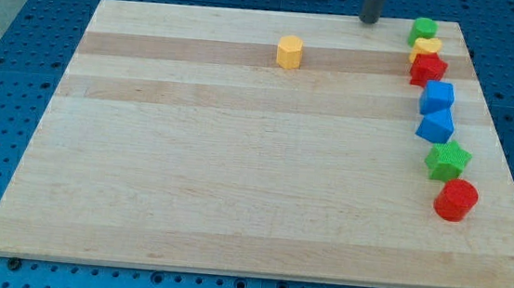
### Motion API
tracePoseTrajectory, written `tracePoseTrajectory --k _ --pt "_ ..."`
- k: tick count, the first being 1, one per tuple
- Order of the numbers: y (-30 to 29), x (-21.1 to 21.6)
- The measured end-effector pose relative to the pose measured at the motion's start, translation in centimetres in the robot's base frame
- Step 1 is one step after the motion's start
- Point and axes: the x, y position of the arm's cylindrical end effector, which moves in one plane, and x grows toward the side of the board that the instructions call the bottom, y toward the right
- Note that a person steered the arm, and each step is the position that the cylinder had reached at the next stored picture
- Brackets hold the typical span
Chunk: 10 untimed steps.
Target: Nudge the green circle down a bit
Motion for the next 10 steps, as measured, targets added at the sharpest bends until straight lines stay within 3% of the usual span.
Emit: tracePoseTrajectory --k 4,8,10 --pt "10.7 -0.1" --pt "6.8 3.2" --pt "11.4 2.6"
